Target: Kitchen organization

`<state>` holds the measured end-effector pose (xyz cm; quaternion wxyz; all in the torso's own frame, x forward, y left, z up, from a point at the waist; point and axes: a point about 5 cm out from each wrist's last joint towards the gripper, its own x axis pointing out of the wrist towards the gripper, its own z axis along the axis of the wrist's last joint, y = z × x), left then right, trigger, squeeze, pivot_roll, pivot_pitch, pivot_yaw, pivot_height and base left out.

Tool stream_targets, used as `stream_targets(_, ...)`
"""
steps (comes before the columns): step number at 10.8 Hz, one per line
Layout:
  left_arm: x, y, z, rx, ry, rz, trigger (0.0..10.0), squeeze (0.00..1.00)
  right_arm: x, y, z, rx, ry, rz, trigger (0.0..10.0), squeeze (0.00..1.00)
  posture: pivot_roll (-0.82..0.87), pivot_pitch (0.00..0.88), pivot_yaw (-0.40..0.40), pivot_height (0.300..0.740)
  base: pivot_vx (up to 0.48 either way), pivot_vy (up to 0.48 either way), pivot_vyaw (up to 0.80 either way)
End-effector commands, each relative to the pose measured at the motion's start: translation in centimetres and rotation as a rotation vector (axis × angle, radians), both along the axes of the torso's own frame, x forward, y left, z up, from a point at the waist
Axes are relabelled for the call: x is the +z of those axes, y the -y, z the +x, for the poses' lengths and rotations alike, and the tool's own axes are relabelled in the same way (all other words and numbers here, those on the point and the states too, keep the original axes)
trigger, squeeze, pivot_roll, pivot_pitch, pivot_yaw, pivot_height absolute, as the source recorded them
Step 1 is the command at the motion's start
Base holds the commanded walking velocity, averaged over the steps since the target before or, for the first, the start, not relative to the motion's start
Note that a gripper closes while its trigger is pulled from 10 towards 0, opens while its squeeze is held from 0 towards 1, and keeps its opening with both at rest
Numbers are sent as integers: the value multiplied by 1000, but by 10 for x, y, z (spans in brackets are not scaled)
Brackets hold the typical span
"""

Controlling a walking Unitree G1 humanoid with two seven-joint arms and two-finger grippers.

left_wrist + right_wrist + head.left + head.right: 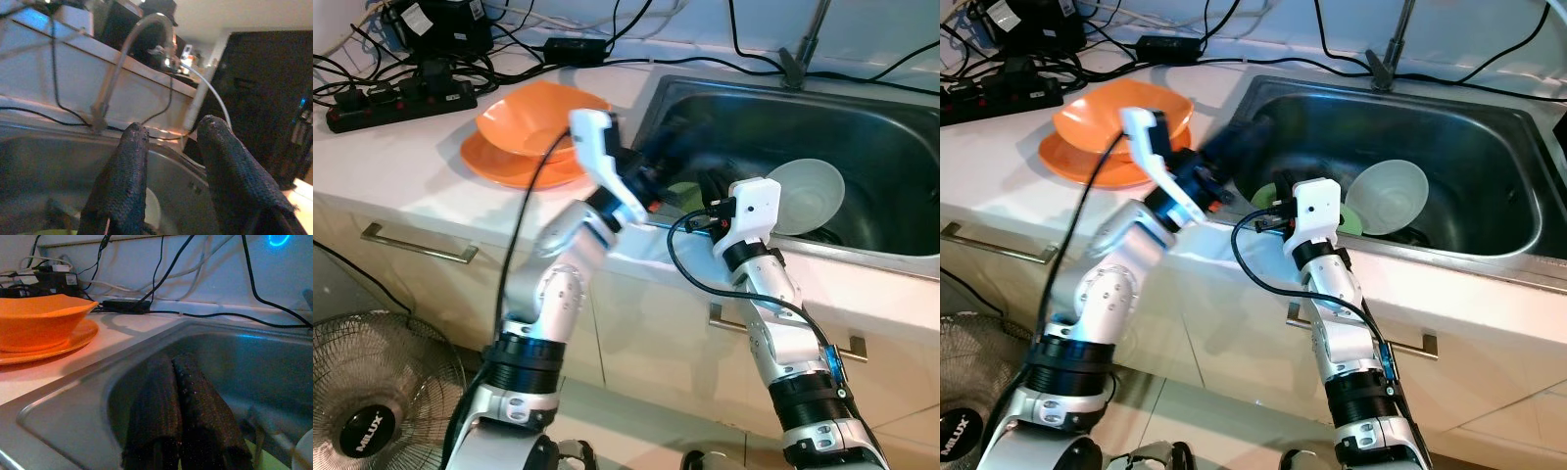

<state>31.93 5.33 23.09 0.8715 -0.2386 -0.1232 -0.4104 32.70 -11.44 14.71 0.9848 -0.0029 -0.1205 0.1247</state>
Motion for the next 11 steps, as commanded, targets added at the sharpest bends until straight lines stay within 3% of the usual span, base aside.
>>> stream_targets(1, 2, -6, 1, 39, 12, 6, 10000, 0, -3, 7, 3, -26, -15, -1, 0, 0, 57, 43, 50, 740, 0, 0, 0)
stream_targets(2, -4, -12, 3, 86, -1, 27, 10000, 0, 2, 8, 8, -39, -6, -4, 10000, 0, 58, 45, 51, 740, 0, 0, 0)
stream_targets(5, -8, -24, 7, 215, 19, 103, 10000, 0, 32, 14, 13, -77, 69, 73, 10000, 0, 47, 51, 45, 740, 0, 0, 0)
stream_targets(7, -15, -29, 7, 259, 14, 129, 10000, 0, 36, 19, 13, -86, 85, 60, 10000, 0, 40, 54, 40, 740, 0, 0, 0)
stream_targets(8, -25, -35, 5, 301, 12, 188, 10000, 0, 35, 24, 12, -106, 80, 49, 10000, 0, 37, 60, 35, 740, 0, 0, 0)
stream_targets(11, -39, -33, 2, 339, 50, 315, 10000, 0, 53, 22, 3, -158, 282, -213, 10000, 0, 36, 71, 29, 740, 0, 0, 0)
